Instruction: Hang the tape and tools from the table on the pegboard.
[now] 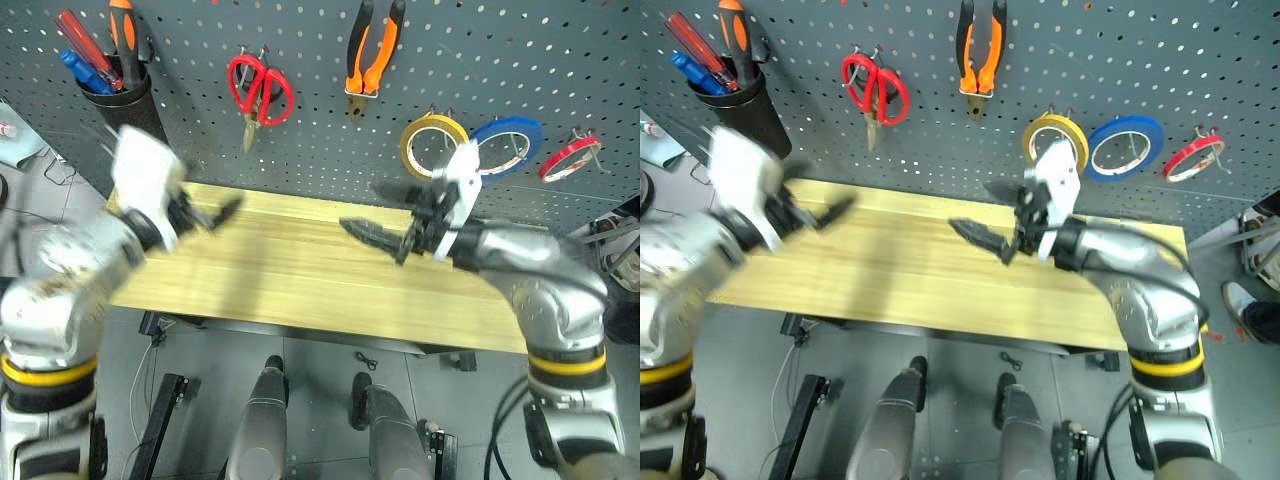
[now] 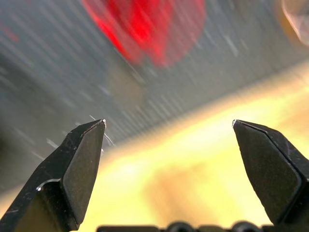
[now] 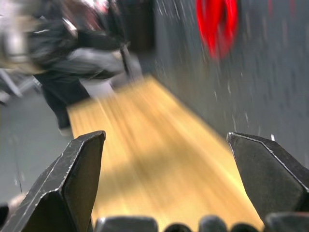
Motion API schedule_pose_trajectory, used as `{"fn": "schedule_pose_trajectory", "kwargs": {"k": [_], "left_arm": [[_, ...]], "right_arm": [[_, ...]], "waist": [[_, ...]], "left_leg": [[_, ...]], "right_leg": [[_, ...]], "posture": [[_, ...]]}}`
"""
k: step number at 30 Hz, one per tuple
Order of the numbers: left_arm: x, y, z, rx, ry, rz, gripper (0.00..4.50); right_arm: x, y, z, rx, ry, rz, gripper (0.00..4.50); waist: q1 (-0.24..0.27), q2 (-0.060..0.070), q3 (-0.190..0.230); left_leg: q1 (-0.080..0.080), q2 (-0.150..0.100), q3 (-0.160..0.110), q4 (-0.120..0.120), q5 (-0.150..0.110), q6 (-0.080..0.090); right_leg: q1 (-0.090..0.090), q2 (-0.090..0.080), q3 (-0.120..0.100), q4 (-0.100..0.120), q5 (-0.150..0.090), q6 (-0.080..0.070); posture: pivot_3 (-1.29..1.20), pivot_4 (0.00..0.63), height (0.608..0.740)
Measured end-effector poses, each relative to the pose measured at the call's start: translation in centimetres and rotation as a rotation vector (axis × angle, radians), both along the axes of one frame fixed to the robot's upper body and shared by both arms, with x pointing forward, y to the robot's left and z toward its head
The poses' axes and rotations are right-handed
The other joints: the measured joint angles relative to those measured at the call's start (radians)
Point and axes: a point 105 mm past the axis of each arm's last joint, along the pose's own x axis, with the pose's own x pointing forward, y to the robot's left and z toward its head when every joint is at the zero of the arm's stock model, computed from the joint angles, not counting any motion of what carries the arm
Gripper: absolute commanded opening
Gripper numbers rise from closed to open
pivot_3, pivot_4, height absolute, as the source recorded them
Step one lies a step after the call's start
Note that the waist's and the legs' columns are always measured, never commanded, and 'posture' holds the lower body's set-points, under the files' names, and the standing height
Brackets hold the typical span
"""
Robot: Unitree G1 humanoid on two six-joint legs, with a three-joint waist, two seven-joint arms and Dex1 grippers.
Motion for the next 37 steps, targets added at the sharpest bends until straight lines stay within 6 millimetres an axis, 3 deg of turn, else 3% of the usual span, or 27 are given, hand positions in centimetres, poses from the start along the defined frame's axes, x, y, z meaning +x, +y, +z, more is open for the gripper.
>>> {"fn": "schedule_pose_trajectory", "kwargs": {"k": [3, 7, 11, 18, 24, 26, 30, 37], "left_arm": [[-0.5, -2.4, -5.2, -0.012, 0.125, -0.046, 4.49], [0.9, -3.3, -9.6, -0.055, 0.190, 0.006, 4.49], [2.4, -2.3, -13.2, -0.044, 0.221, 0.099, 4.49], [4.5, 0.0, -17.0, -0.037, 0.230, 0.243, 4.49], [4.6, 1.7, -19.2, -0.035, 0.238, 0.312, 4.49], [4.8, 1.7, -19.3, -0.047, 0.237, 0.319, 4.49], [5.5, 1.6, -18.8, -0.052, 0.209, 0.335, 4.49], [5.5, 1.3, -18.9, -0.072, 0.211, 0.323, 4.49]], "right_arm": [[0.5, -2.3, -4.1, -0.076, 0.041, -0.195, 4.50], [1.3, -5.8, -7.4, -0.139, 0.058, -0.447, 4.50], [1.0, -9.3, -11.5, -0.186, 0.134, -0.629, 4.50], [-0.1, -14.2, -15.4, -0.126, 0.218, -0.926, 4.50], [-0.7, -15.8, -17.5, -0.109, 0.248, -1.040, 4.50], [-0.7, -15.7, -17.8, -0.097, 0.252, -1.053, 4.50], [-0.2, -15.5, -18.0, -0.083, 0.242, -1.057, 4.50], [0.1, -15.6, -18.6, -0.081, 0.256, -1.057, 4.50]], "waist": [[0.003, 0.001, -0.022], [0.000, 0.003, -0.060], [-0.025, 0.008, -0.104], [-0.088, 0.011, -0.199], [-0.137, 0.015, -0.270], [-0.144, 0.016, -0.287], [-0.156, 0.022, -0.320], [-0.159, 0.027, -0.337]], "left_leg": [[0.000, 0.000, 0.000, 0.001, 0.002, 0.001], [0.001, 0.000, 0.000, 0.001, 0.003, 0.002], [0.015, 0.000, 0.001, -0.005, -0.001, -0.004], [0.027, 0.000, 0.002, -0.010, -0.002, -0.002], [0.038, 0.000, 0.003, -0.016, -0.003, -0.002], [0.047, 0.000, 0.003, -0.019, -0.004, -0.003], [0.050, 0.000, 0.004, -0.021, -0.005, -0.004], [0.051, 0.000, 0.004, -0.023, -0.005, -0.004]], "right_leg": [[0.001, 0.000, 0.000, -0.002, -0.001, 0.002], [0.003, 0.000, 0.000, -0.005, 0.001, 0.005], [0.021, 0.001, 0.000, -0.019, 0.002, 0.003], [0.036, 0.000, -0.001, -0.033, 0.005, 0.007], [0.045, 0.000, 0.000, -0.035, 0.003, 0.004], [0.053, 0.000, 0.000, -0.036, 0.002, 0.003], [0.055, -0.001, 0.000, -0.036, -0.001, 0.002], [0.055, -0.001, 0.000, -0.034, -0.003, 0.001]], "posture": [[0.18, 0.264, 0.740], [0.12, 0.214, 0.740], [0.08, 0.158, 0.740], [0.04, 0.069, 0.740], [0.03, 0.007, 0.740], [0.03, 0.000, 0.740], [0.04, 0.000, 0.740], [0.05, 0.000, 0.740]]}}
